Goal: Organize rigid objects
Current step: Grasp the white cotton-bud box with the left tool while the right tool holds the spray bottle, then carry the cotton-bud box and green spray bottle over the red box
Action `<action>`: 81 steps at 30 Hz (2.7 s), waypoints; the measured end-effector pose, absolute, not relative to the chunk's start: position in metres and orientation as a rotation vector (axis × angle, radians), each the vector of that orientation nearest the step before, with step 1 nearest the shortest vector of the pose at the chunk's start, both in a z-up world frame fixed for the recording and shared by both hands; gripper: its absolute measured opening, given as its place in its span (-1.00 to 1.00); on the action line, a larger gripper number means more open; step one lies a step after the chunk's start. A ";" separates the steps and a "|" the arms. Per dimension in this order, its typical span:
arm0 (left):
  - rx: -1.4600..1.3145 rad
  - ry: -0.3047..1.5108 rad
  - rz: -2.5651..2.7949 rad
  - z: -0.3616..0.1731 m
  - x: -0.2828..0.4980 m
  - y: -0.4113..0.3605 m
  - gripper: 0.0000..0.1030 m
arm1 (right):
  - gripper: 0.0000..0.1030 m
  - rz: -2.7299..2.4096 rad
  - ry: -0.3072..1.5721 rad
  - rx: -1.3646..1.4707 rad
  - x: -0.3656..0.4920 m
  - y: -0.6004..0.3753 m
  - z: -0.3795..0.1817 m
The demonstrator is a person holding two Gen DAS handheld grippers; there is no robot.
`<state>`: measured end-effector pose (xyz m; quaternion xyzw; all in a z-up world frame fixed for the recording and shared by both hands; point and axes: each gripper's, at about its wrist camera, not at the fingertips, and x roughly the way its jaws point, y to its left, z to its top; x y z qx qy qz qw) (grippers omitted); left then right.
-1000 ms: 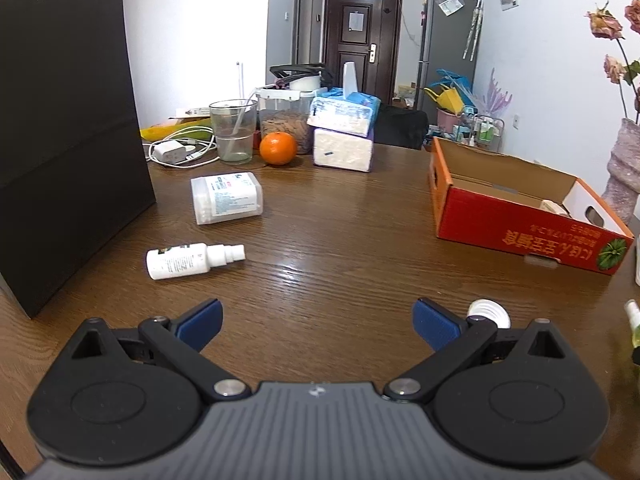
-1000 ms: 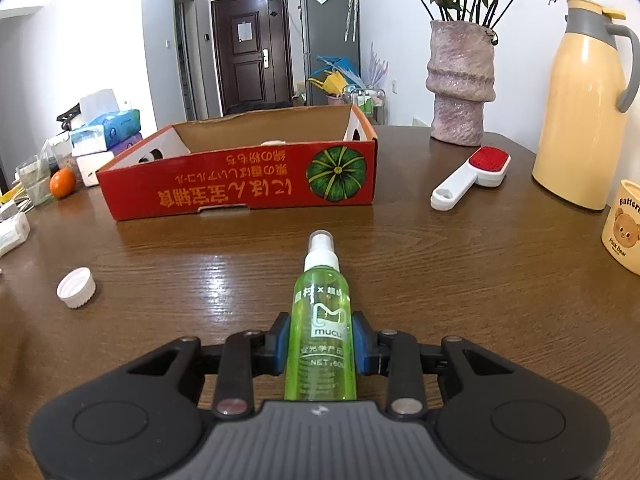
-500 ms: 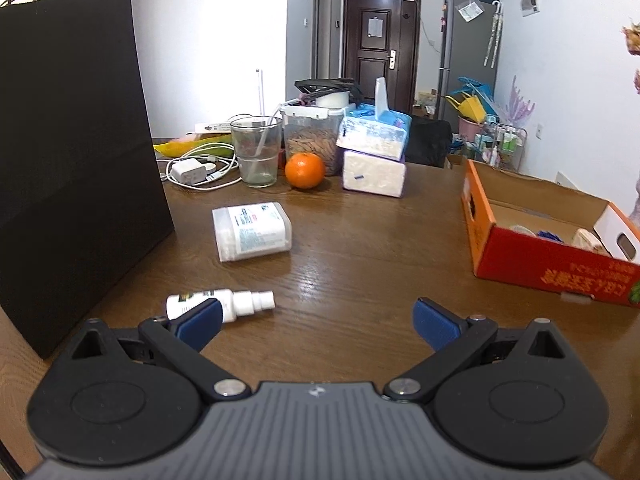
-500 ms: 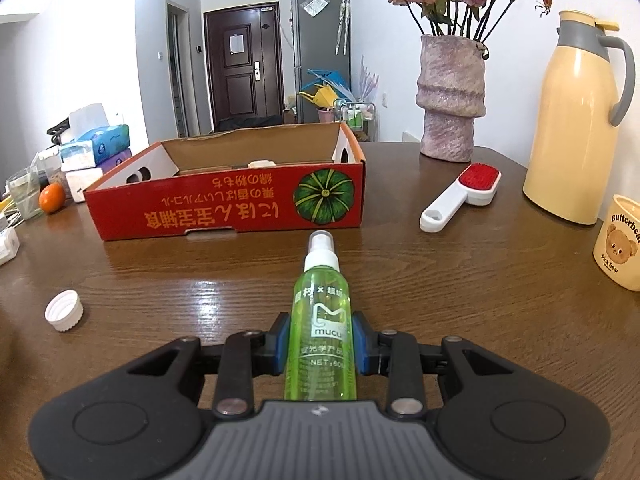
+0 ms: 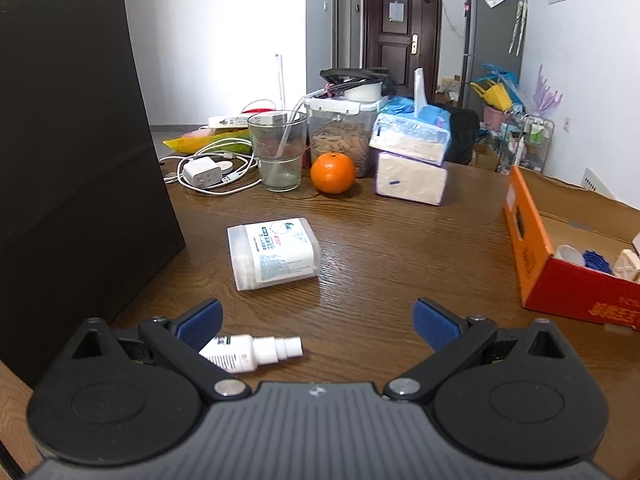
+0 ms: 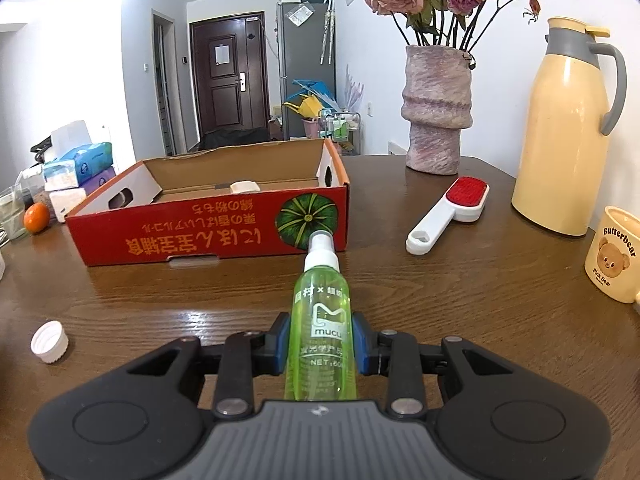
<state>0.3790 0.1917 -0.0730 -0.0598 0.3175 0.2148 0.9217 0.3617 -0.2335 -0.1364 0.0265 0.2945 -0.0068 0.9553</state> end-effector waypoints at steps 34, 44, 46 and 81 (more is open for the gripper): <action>-0.259 0.859 0.604 -0.094 0.501 0.274 1.00 | -0.41 -0.074 0.595 0.039 0.393 -0.235 -0.145; -0.294 0.924 0.631 -0.122 0.521 0.296 1.00 | -0.41 -0.082 0.596 0.027 0.396 -0.232 -0.148; -0.296 0.926 0.636 -0.124 0.524 0.298 1.00 | -0.41 -0.083 0.597 0.023 0.396 -0.231 -0.149; -0.034 0.721 0.342 -0.081 0.466 0.180 0.60 | -0.41 -0.076 0.533 0.047 0.373 -0.221 -0.132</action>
